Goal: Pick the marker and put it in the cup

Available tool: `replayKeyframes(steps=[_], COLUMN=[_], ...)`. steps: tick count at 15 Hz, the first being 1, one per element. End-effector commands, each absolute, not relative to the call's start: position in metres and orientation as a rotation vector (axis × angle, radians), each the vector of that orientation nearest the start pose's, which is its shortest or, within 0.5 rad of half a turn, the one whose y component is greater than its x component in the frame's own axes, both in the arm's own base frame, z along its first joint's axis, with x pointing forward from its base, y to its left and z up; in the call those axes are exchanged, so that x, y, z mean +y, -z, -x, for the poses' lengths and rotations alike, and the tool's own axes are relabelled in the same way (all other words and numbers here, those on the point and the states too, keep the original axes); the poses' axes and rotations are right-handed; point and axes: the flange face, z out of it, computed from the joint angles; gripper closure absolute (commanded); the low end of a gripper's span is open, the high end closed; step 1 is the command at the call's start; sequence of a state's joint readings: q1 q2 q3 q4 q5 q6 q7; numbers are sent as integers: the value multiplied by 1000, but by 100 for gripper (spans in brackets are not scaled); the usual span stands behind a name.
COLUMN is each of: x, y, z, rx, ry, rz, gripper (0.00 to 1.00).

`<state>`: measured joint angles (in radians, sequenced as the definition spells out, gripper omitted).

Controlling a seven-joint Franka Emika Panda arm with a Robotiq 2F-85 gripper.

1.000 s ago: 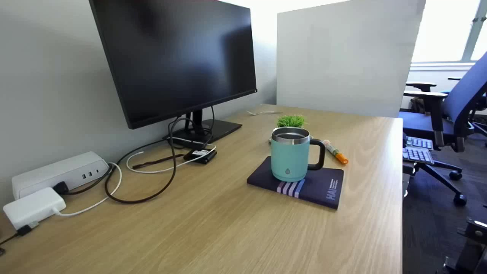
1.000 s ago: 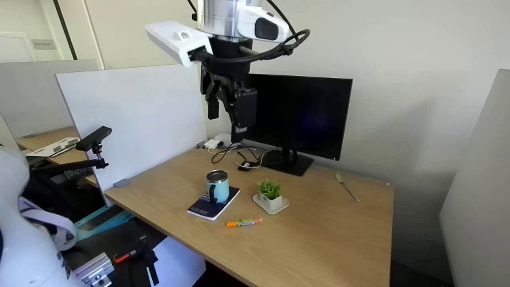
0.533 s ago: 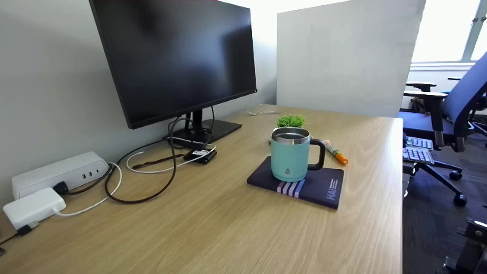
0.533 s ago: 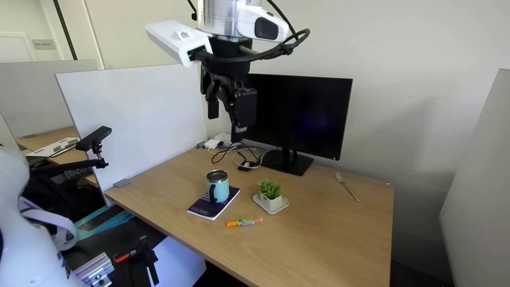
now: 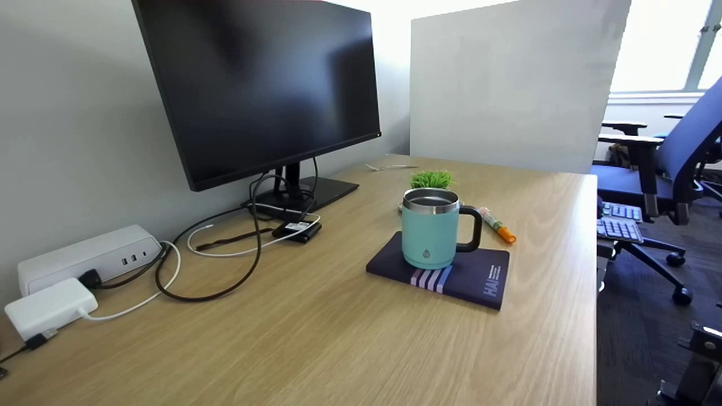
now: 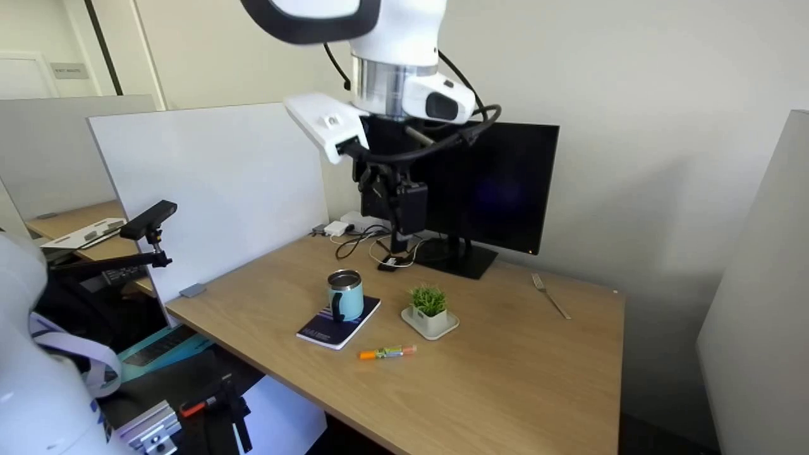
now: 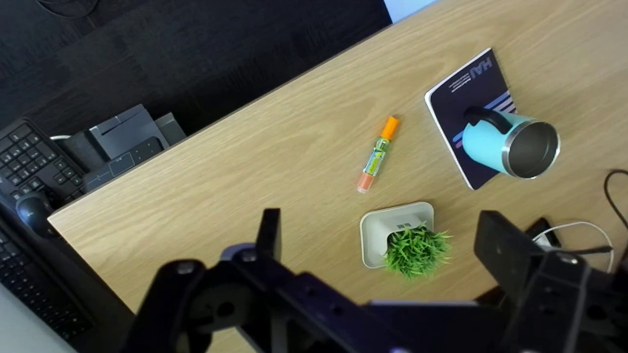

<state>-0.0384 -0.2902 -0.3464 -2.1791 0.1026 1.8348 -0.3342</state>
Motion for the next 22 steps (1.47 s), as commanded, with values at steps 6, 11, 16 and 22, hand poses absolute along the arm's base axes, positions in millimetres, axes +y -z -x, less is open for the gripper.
replayKeyframes(steps=[6, 11, 16, 22], x=[-106, -47, -15, -7], y=[-363, -307, -254, -201], z=[-501, -516, -521, -527], rx=[230, 237, 300, 329], ry=[-184, -297, -332, -292], rz=[2952, 2989, 3013, 3038], gripper=[0, 0, 0, 0])
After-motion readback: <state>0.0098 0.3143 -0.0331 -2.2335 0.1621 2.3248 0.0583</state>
